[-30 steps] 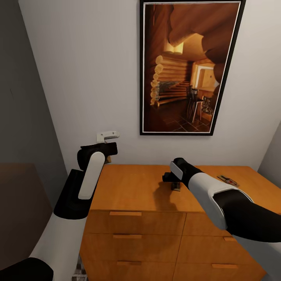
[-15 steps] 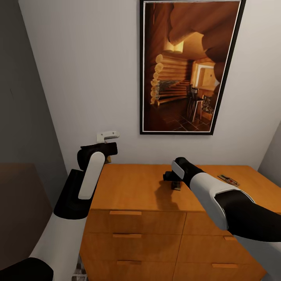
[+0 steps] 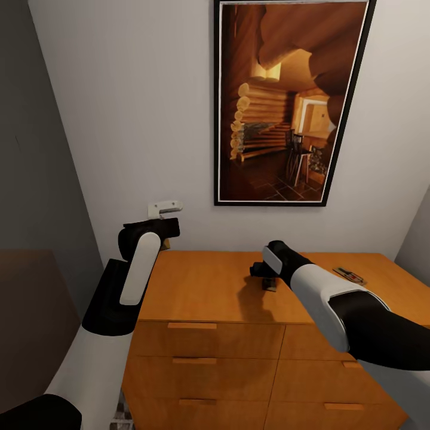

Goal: Take the four mousetraps from the cabinet in the bathroom and place them on the bathroom floor. Make sure all four end up on the same floor surface, and ensure that at least two of them are either under or directly next to the same bathroom sink.

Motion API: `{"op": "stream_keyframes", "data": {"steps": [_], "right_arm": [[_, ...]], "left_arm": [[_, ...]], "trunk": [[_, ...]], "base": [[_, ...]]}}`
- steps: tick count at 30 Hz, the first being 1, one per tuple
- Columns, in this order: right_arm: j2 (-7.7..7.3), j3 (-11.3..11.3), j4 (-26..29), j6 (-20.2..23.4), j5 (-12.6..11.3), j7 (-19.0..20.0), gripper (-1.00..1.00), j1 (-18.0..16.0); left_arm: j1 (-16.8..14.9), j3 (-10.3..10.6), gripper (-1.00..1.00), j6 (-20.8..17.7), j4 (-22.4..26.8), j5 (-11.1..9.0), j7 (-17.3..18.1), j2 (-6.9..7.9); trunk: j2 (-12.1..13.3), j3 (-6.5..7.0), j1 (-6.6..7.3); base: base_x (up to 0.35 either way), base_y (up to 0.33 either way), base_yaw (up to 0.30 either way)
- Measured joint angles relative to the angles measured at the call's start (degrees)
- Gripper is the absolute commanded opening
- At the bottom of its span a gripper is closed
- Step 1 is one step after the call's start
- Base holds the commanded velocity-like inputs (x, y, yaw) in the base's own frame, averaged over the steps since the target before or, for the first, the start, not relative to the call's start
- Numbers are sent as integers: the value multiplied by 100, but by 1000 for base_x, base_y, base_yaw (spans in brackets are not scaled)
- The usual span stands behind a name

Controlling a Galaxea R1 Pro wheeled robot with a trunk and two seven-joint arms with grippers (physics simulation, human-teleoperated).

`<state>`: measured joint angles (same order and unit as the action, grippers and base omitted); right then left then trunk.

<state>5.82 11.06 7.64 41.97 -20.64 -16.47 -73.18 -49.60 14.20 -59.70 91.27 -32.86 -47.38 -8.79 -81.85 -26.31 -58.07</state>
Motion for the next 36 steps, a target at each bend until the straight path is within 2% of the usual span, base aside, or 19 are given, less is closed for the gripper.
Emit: {"op": "stream_keyframes", "data": {"steps": [9, 36], "right_arm": [[2, 84, 224, -7, 92, 27, 100, 130], [2, 74, 220, -8, 92, 28, 100, 128]], "left_arm": [[1, -1, -100, 0, 1, 0, -13, 32], [1, 0, -100, 0, 1, 0, -12, 32]], "trunk": [[0, 2, 1], [0, 2, 1]], "base": [[0, 0, 0], [0, 0, 0]]}}
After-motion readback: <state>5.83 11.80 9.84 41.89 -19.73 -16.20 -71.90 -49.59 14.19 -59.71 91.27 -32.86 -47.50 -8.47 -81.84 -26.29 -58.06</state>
